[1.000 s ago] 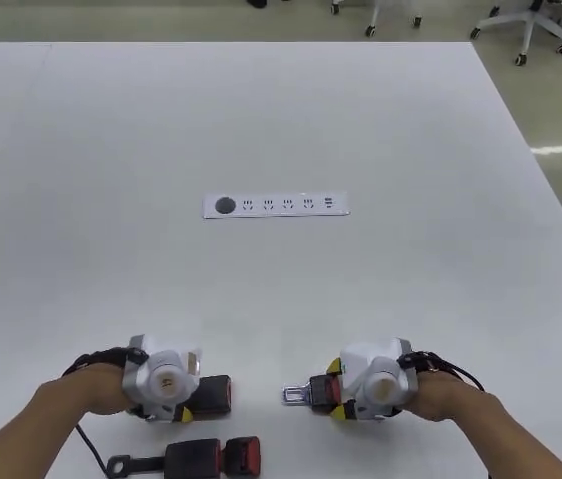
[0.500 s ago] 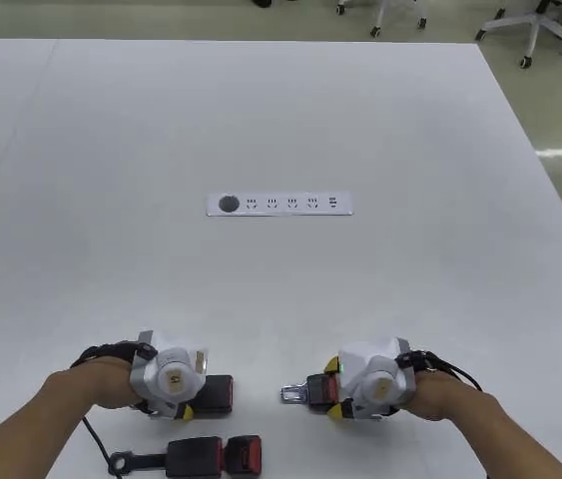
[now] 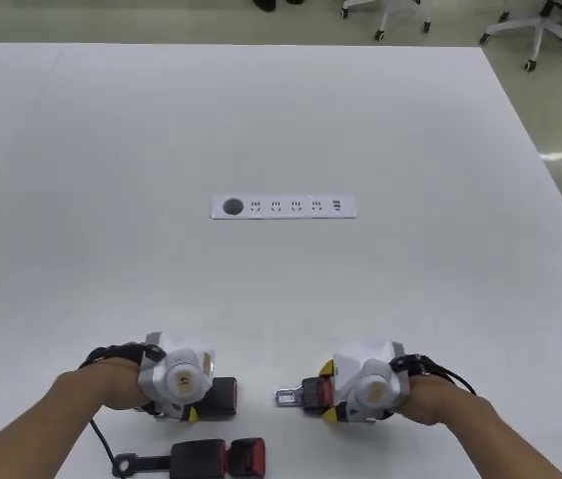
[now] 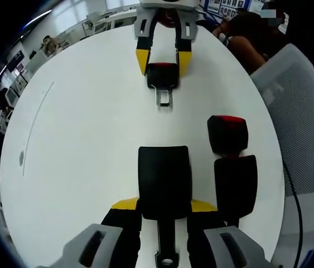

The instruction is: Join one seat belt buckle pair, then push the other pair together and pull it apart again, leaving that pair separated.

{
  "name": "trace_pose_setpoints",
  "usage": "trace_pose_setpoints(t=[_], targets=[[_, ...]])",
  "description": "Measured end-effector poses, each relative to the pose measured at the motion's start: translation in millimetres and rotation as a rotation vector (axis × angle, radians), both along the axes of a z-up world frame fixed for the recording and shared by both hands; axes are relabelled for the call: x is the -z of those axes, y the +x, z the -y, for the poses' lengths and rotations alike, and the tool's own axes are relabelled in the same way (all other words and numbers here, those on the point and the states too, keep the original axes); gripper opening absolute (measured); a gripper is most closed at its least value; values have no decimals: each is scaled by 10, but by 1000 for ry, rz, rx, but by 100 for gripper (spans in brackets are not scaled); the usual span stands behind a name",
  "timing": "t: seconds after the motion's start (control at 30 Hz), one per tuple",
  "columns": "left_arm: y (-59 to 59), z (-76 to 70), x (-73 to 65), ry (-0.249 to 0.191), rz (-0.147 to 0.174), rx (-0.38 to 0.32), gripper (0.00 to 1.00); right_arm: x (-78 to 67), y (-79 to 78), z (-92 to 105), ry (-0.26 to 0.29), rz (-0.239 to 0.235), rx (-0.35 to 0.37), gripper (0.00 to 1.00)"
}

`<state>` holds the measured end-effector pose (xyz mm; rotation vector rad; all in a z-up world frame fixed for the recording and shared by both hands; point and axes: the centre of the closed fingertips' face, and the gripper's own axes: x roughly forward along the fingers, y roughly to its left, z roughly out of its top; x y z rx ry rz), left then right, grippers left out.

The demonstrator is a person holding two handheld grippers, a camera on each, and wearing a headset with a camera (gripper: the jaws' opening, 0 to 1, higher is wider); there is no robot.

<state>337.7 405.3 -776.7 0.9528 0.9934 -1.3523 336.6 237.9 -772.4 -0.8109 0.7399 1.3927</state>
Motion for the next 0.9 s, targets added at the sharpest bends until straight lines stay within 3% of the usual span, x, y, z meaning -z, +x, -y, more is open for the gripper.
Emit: trace_pose_setpoints(t=[0.9], targets=[[-3, -6, 17, 10, 0, -20, 32, 18, 13, -303, 31, -9, 16, 31]])
